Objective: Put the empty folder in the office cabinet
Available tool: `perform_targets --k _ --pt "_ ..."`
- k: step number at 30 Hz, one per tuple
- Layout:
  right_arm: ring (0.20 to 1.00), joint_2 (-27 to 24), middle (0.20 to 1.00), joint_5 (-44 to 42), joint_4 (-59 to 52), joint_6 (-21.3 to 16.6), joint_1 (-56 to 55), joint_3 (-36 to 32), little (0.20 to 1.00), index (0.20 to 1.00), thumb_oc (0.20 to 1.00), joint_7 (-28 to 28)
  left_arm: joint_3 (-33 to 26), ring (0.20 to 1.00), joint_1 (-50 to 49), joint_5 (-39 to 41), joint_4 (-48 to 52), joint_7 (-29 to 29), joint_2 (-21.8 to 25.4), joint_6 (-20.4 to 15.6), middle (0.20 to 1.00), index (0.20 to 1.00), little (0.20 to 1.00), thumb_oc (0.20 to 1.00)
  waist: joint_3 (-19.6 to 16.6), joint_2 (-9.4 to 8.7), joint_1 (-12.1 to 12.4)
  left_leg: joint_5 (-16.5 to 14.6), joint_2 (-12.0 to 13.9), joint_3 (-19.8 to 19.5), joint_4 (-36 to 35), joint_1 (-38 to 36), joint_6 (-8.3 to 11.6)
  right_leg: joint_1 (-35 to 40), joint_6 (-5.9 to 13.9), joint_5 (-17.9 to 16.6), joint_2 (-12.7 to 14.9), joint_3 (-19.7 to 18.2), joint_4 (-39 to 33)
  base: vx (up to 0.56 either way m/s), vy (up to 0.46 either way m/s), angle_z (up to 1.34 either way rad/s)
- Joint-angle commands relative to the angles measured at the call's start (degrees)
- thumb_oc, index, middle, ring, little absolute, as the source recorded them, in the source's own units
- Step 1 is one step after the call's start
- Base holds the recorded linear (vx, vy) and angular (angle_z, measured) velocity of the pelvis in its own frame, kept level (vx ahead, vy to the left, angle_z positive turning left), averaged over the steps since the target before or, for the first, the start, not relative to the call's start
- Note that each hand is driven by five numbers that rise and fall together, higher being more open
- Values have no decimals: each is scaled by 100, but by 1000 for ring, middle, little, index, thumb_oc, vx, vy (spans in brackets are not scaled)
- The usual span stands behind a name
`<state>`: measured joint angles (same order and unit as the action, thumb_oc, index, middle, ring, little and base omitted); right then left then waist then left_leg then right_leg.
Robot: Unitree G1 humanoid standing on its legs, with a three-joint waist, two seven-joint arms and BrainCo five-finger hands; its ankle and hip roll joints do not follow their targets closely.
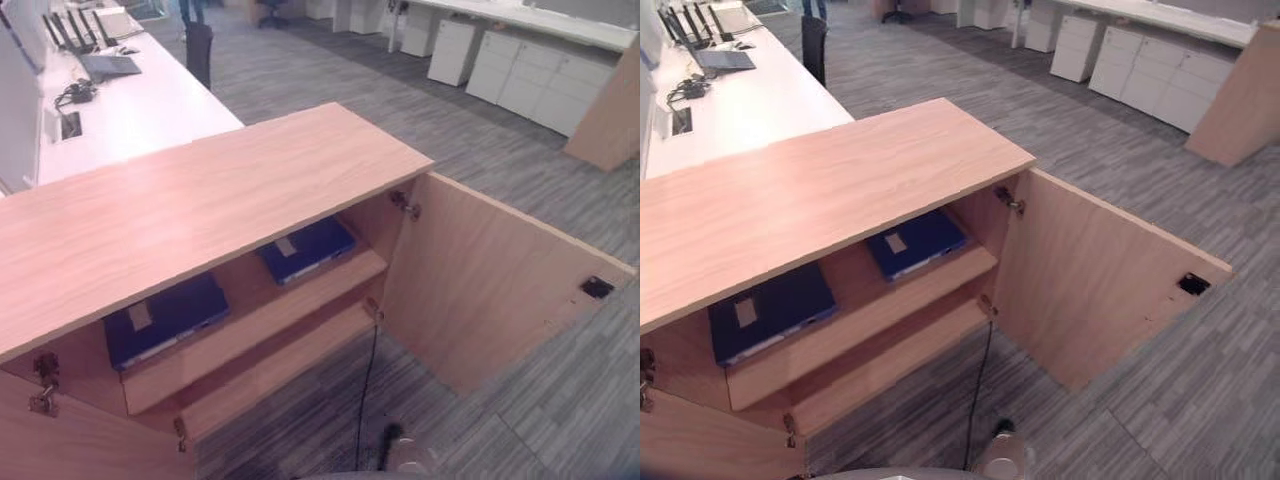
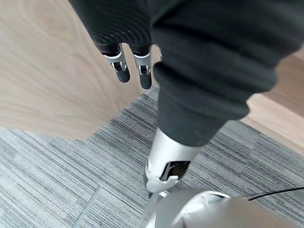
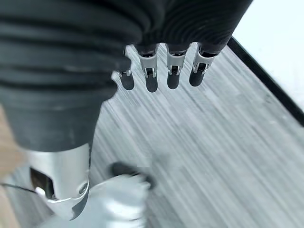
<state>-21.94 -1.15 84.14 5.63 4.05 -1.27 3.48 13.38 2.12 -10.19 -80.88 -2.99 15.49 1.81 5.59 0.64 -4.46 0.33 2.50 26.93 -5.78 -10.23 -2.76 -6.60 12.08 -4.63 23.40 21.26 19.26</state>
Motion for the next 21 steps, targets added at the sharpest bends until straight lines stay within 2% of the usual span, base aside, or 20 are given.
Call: perform_targets --k 1,3,7,8,10,14,16,17,19,21 --pt "1000 -312 1000 -118 199 -21 48 -89 1000 1000 1000 277 -352 1000 209 84 -250 -154 152 -53 1000 1000 1000 1000 -244 -191 107 -725 -368 -877 78 331 -60 268 13 -767 357 -217 -943 -3 -264 -66" --pt "1000 -329 1000 -156 163 -48 19 -130 1000 1000 1000 305 -357 1000 201 62 -265 -168 193 -72 1000 1000 1000 1000 -270 -241 97 -719 -359 -852 78 348 -50 328 52 -834 370 -309 -999 -2 -171 -69" --pt "1000 -376 1000 -429 -32 -164 -26 -278 1000 1000 1000 500 -470 1000 201 29 -346 -234 349 -111 1000 1000 1000 1000 -398 -459 99 -628 -212 -682 78 342 119 694 141 -412 -129 -478 -1798 -6 -251 -77" --pt "1000 -396 1000 -497 -196 -201 -30 -267 1000 1000 1000 550 -549 1000 169 75 -349 -264 367 -102 1000 1000 1000 1000 -382 -519 78 -453 -131 -563 78 389 161 630 78 -462 -239 -547 -1873 -60 -323 -63" --pt "1000 -430 1000 -483 -778 -271 -156 -259 1000 1000 1000 680 -707 1000 92 135 -297 -281 397 -111 1000 1000 1000 1000 -373 -550 42 -374 67 -500 78 366 265 605 15 -395 -471 -702 -1984 -44 -275 -33" --pt "1000 -813 1000 -127 -2781 -326 -663 -583 1000 1000 1000 1116 -860 1000 26 137 -50 -335 373 -147 1000 1000 1000 1000 -374 -532 -135 -217 451 -458 132 393 465 614 -123 -171 -870 -740 -2076 -9 -233 -36" --pt "1000 -1150 1000 259 -4017 -378 -859 -818 1000 1000 1000 1291 -839 1000 29 84 128 -328 276 -149 1000 1000 1000 1000 -394 -459 -241 -118 704 -409 174 382 583 645 -241 38 -1134 -755 -2086 -1 -226 -4" --pt "1000 -1151 1000 265 -4036 -366 -874 -830 1000 1000 1000 1288 -834 1000 29 84 129 -329 271 -147 1000 1000 1000 1000 -393 -451 -236 -118 712 -408 173 379 588 646 -246 40 -1142 -754 -2083 4 -187 -6" --pt "1000 -1400 1000 432 -4585 -464 -797 -911 1000 1000 1000 1395 -771 1000 -5 39 202 -309 205 -137 1000 1000 1000 1000 -399 -347 -266 -188 987 -453 351 352 733 737 -324 312 -1408 -820 -2057 76 -208 -16" --pt "1000 -1474 1000 505 -4788 -493 -751 -900 1000 1000 1000 1403 -778 1000 -11 39 227 -304 199 -128 1000 1000 1000 1000 -386 -327 -262 -188 1086 -448 459 374 768 747 -377 379 -1496 -829 -2041 43 -190 -15"
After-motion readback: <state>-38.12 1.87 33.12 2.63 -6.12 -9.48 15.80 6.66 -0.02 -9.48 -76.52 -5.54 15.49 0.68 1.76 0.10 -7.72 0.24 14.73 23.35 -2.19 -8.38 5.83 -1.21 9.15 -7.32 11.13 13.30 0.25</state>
